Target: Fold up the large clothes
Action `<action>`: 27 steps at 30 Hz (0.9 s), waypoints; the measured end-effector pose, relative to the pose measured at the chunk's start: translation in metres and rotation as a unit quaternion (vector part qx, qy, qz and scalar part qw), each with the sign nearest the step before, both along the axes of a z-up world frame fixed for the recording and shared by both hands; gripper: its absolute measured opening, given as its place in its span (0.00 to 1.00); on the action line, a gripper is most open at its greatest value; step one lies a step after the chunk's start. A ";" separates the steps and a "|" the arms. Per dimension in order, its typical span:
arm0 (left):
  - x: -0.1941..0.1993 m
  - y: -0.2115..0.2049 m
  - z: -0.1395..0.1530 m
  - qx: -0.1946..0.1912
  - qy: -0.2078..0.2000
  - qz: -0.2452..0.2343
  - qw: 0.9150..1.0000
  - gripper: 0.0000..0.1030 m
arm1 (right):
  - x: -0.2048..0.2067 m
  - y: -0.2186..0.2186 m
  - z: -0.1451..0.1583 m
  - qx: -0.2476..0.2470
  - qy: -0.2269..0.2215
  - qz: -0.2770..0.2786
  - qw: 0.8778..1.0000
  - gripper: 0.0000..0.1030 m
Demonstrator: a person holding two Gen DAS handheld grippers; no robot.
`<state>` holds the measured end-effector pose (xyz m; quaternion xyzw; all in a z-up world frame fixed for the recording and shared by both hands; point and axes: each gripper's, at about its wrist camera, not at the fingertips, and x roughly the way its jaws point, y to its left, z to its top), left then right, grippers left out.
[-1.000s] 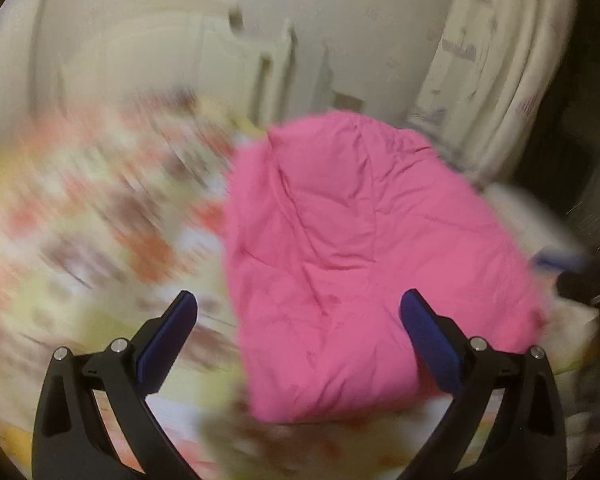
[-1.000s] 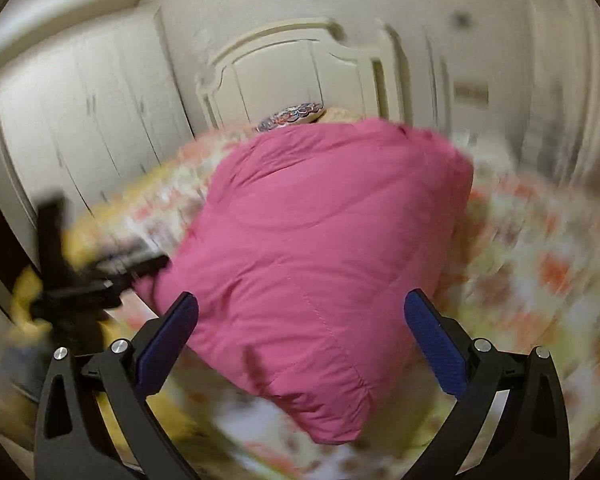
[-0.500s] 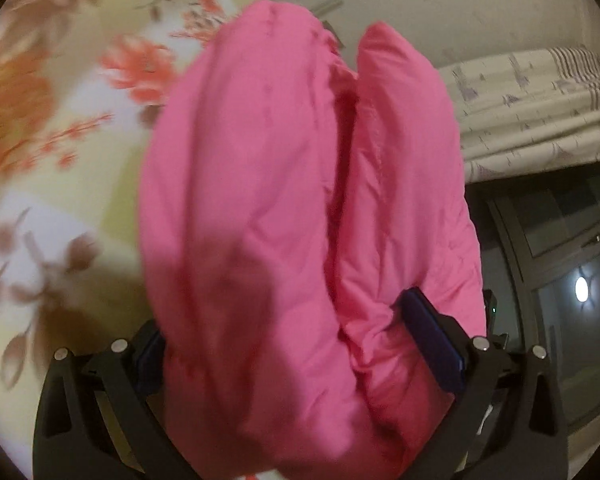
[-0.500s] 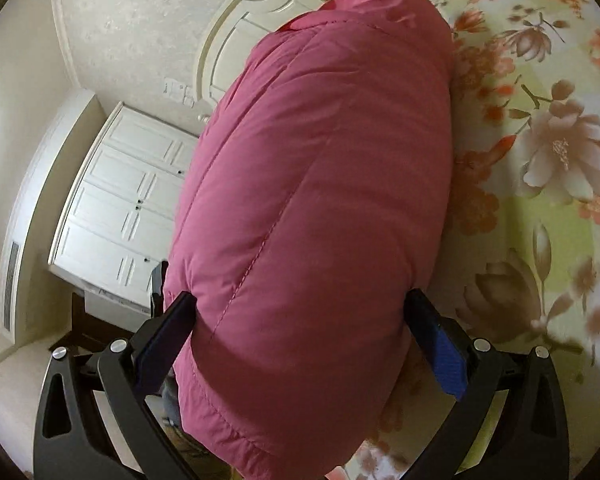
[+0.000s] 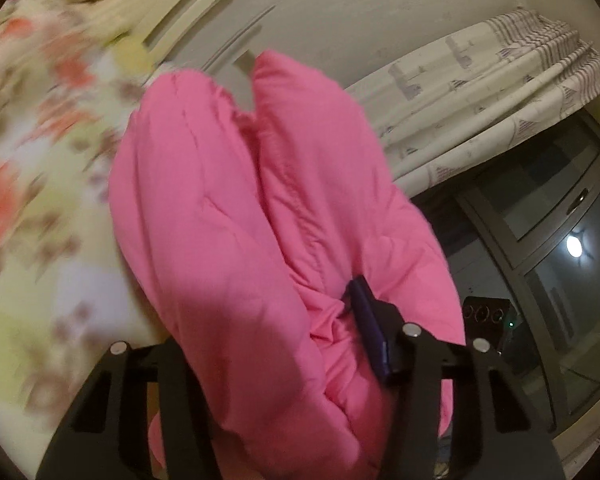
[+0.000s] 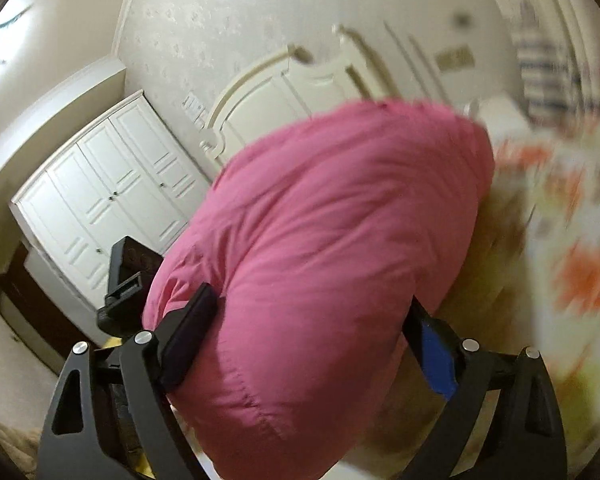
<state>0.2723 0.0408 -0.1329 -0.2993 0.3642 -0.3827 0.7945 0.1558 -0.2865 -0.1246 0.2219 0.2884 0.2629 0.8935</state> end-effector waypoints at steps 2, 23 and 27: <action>0.016 -0.021 0.005 0.007 -0.012 0.005 1.000 0.52 | 0.014 -0.015 0.011 -0.019 -0.007 -0.007 1.000 0.89; 0.013 -0.026 -0.046 0.022 0.043 0.042 0.998 0.66 | 0.144 0.112 0.099 -0.342 -0.016 -0.133 0.930 0.96; 0.010 -0.021 -0.049 0.029 0.037 0.059 0.997 0.75 | 0.227 0.166 0.025 -0.448 0.091 -0.073 0.886 0.96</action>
